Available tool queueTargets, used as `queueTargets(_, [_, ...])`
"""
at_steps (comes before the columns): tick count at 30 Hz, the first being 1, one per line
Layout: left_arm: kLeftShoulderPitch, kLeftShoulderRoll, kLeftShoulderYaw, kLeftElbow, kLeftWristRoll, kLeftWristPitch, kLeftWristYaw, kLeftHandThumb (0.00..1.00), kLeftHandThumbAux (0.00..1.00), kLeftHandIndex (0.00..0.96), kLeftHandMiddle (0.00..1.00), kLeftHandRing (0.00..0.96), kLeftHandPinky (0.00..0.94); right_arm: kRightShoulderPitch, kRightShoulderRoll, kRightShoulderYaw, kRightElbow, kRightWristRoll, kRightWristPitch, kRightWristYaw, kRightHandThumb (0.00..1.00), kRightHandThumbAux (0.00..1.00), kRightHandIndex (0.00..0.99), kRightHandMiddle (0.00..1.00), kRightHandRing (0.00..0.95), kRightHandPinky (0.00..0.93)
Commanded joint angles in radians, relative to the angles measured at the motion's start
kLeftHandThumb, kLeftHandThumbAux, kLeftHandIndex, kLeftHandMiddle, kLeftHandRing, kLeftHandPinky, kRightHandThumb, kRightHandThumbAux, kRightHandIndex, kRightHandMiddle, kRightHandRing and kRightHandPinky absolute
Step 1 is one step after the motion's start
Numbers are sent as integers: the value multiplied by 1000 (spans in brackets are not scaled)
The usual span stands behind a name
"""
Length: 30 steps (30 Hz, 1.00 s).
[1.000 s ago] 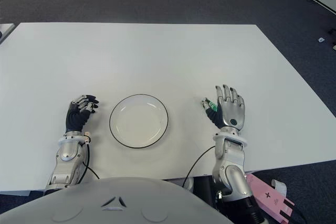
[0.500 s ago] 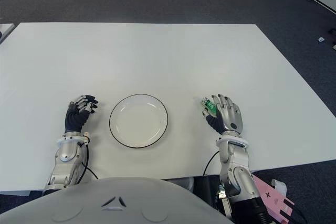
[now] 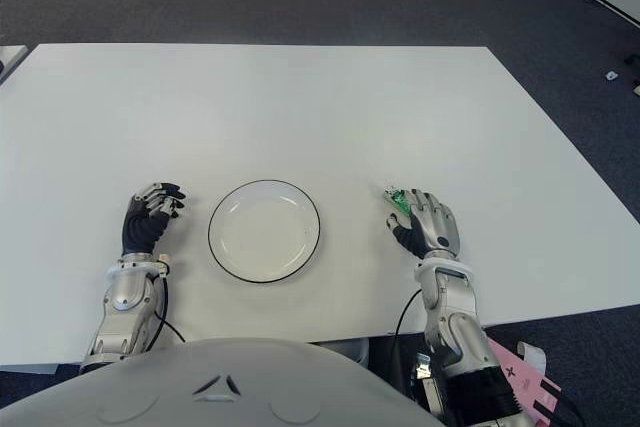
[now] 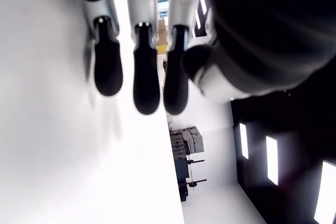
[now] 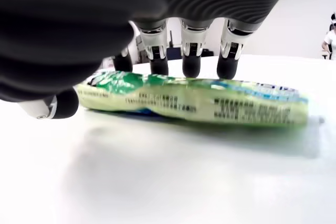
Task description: Put the toothpaste on the table into the plate.
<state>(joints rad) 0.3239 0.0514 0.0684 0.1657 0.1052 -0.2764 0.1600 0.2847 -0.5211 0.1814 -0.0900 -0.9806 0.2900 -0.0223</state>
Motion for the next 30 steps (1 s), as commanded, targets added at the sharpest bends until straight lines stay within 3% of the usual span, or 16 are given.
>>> queueTargets(1, [25,-1,1,33,2,48,-7,706,722,434,498,546,563,-29,-14,23,70,18,-19,31,589,224,0,0,0,0])
queueTargets(14, [41,-10,1,1,-2,84,-5,705,722,434,513,549,559,-120,-43,43,298,94,-99,10,618,258,0,0,0,0])
queueTargets(19, [48,-17,4,-12,-5,94,-1,706,722,434,509,538,534,-238,-40,52,600,158,-225,-76,630,278,0,0,0,0])
queueTargets(22, [51,-19,5,-17,-6,95,1,706,722,434,508,533,529,-272,-37,55,700,180,-274,-106,625,289,0,0,0,0])
queueTargets(30, [62,-18,5,-33,-6,104,1,705,723,434,506,531,538,-268,-41,54,699,229,-323,-123,573,355,0,0,0,0])
